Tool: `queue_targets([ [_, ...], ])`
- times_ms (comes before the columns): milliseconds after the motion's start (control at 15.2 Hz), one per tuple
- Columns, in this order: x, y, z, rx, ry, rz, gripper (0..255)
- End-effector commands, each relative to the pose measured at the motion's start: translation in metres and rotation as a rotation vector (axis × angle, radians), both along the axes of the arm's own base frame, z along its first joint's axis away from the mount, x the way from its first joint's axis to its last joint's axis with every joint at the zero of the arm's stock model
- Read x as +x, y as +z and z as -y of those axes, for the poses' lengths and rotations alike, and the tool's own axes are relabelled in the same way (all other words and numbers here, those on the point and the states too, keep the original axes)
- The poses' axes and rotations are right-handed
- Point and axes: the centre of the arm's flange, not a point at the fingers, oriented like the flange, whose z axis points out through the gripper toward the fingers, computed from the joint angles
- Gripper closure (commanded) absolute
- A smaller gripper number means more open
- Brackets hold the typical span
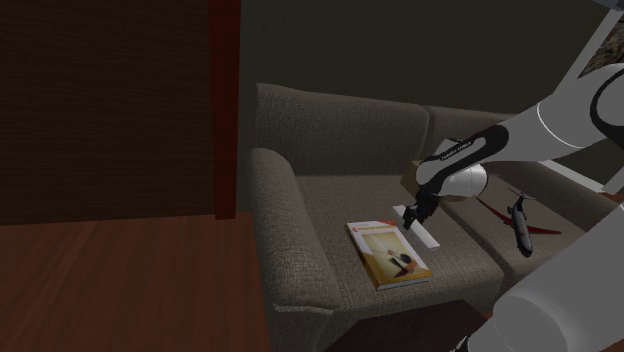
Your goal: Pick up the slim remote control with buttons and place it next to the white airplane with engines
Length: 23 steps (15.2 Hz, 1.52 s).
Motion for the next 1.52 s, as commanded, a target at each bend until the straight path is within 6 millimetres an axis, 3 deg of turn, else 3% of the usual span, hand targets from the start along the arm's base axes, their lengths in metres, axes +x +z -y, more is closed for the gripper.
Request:
queue_targets([
  [0,0.001,0.009,0.000,0.000,0.000,0.000,255],
  [1452,0.001,0.126,0.000,0.000,0.000,0.000,255],
])
